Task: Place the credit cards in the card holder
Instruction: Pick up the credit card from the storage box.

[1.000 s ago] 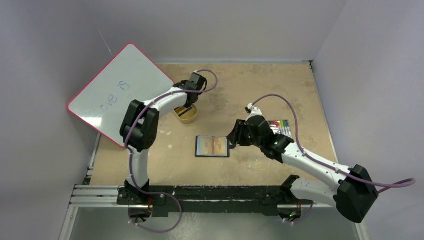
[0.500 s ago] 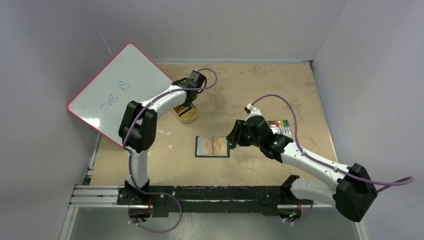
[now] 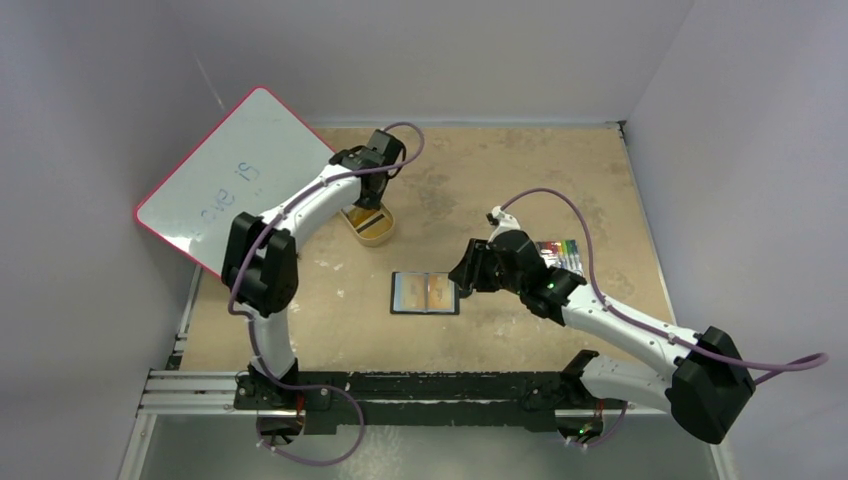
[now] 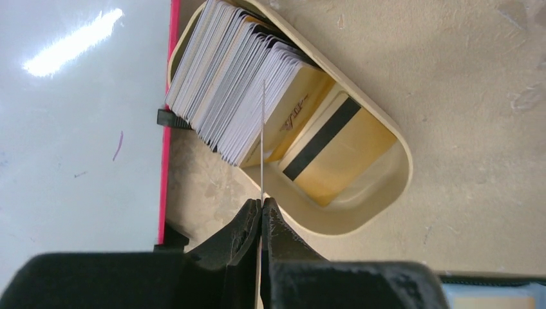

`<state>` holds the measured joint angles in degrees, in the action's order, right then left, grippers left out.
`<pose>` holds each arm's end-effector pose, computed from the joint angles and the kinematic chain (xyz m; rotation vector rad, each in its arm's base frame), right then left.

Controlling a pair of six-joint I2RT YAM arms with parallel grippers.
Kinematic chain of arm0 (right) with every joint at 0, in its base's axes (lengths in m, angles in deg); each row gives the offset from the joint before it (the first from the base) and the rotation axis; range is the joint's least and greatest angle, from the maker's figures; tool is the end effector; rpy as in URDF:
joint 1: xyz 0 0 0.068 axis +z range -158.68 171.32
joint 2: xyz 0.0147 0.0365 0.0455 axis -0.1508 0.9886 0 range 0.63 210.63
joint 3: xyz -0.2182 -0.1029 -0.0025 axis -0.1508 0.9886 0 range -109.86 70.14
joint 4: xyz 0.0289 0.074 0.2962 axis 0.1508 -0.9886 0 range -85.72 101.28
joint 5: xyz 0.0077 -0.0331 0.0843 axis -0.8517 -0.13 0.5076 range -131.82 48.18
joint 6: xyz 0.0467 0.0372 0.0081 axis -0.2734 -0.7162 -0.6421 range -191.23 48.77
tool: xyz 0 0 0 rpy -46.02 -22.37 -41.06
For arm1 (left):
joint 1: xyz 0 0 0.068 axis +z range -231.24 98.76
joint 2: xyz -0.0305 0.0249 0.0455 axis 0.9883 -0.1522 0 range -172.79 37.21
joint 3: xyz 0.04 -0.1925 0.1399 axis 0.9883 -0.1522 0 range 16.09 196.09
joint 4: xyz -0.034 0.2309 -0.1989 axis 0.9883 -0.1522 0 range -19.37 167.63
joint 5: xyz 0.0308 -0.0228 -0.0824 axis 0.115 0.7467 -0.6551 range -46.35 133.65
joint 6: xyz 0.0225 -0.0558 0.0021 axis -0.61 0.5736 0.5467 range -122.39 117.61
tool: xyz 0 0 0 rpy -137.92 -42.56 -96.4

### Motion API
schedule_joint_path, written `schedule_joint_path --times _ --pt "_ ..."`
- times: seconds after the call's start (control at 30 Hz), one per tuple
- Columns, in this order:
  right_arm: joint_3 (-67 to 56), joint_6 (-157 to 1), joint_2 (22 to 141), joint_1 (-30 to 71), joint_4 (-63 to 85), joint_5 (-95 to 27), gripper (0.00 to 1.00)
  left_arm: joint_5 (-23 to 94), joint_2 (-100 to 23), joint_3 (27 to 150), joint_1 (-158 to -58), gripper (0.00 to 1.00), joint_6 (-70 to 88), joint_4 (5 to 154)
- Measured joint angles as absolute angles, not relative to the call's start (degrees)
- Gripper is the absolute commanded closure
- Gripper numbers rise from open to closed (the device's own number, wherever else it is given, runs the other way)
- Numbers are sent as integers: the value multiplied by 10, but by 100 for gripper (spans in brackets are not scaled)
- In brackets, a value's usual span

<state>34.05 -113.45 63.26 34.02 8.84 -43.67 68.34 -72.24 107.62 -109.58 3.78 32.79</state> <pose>0.2261 0.2065 0.1844 0.0119 2.1957 0.8472 0.4018 -0.1955 0.1968 0.3564 2.5224 0.3489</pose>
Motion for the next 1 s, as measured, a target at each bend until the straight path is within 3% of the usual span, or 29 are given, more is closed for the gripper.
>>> schedule_joint_path --times 0.2,0.43,0.67,1.0 --pt "340 -1143 633 340 119 -416 50 618 -669 1065 -1094 100 82 317" --pt "340 -1158 633 308 181 -365 52 442 -527 945 -1094 100 170 403" --pt "340 -1169 622 236 253 -281 52 235 -417 766 -1094 100 329 607" --pt "341 -1215 604 192 382 -173 62 93 -322 589 -1094 100 578 935"
